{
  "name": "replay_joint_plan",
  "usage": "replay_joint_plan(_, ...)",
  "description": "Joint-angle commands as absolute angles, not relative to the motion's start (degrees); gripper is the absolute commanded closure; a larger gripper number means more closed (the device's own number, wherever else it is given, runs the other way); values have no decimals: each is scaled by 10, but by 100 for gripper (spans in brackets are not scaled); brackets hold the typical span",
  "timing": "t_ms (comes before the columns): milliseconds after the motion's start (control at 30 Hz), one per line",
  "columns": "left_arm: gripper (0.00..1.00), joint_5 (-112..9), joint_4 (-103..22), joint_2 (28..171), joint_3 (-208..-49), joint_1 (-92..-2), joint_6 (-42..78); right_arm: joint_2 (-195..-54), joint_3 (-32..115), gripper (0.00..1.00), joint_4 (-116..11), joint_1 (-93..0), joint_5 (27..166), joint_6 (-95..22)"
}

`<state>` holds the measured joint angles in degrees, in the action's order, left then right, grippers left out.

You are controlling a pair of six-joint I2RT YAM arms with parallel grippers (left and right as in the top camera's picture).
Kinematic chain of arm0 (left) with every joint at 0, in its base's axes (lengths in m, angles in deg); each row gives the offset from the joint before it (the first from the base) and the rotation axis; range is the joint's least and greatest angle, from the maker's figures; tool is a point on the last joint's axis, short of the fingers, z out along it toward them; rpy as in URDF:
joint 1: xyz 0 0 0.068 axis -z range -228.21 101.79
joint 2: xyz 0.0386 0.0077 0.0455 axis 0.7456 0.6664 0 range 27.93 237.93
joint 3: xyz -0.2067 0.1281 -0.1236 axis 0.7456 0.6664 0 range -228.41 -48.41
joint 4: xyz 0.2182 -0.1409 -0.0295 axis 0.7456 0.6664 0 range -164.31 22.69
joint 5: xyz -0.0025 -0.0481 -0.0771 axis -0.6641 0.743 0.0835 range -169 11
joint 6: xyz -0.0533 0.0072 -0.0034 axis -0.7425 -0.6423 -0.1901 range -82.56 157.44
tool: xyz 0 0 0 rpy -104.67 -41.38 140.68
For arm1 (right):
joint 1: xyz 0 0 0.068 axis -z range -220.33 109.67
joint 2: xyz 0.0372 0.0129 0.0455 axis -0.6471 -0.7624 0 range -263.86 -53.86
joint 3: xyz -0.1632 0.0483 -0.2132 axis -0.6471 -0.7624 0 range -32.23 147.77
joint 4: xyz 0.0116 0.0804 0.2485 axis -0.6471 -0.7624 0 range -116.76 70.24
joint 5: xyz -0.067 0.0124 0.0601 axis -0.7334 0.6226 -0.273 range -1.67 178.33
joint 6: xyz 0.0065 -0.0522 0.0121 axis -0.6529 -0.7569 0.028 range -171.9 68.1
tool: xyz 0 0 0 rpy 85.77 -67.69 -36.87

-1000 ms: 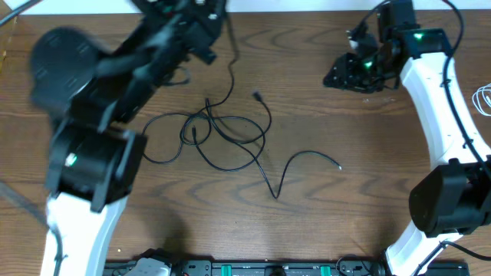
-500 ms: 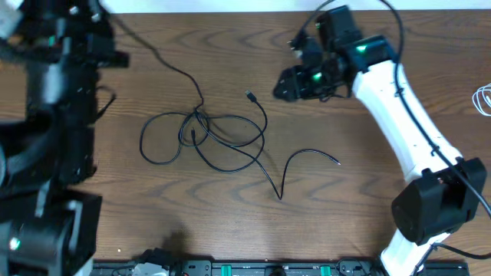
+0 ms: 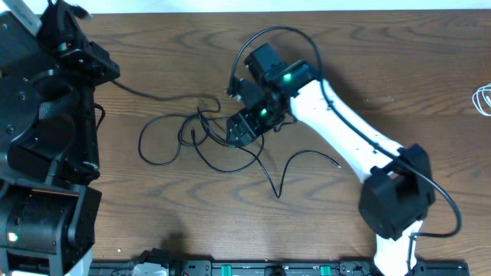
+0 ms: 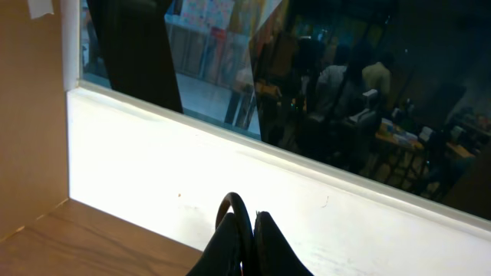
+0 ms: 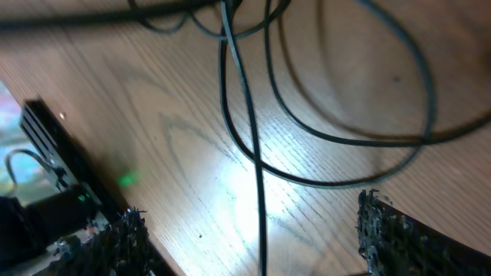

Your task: Untangle cables

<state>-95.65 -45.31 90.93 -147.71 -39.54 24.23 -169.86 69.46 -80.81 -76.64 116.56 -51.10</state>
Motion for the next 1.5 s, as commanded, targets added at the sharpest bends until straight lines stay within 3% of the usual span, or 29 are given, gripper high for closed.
replay_joint_plan(0,92,-967,-454,908,-1484,-399,254,-1742,692,17,-808,-780,1140,-537)
replay_joint_plan(300,92,-966,-446,920,-1484,-399,254,-1785,692,28,-806,-780,1159,-537)
replay_joint_plan(400,93,-962,-435,937,-1484,-399,253,-1785,692,58,-800,-780,1159,-537)
replay_joint_plan(500,92,-962,-432,951,-1484,-399,251,-1784,692,95,-802,-774,1159,-536)
replay_joint_plan(533,92,-962,-431,956,-1484,-399,251,-1783,692,99,-805,-771,1159,-533)
replay_joint_plan(733,93,-962,-408,987,-1484,-399,251,-1745,713,99,-842,-714,1159,-532)
replay_joint_plan(967,93,-962,-364,1043,-1484,-399,252,-1609,791,99,-917,-563,1174,-535)
replay_joint_plan(1233,92,-955,-302,1160,-1484,-399,252,-1437,821,99,-933,-336,1304,-539)
replay_joint_plan(1267,62,-937,-294,1185,-1484,-399,252,-1412,821,99,-935,-292,1327,-539)
replay_joint_plan(1333,16,-907,-289,1212,-1484,-399,252,-1396,821,99,-941,-264,1341,-539)
replay_joint_plan(1367,0,-890,-289,1224,-1484,-399,252,-1391,821,99,-946,-255,1342,-539)
replay_joint_plan(1467,0,-835,-289,1250,-1484,-399,252,-1388,821,99,-957,-253,1340,-542)
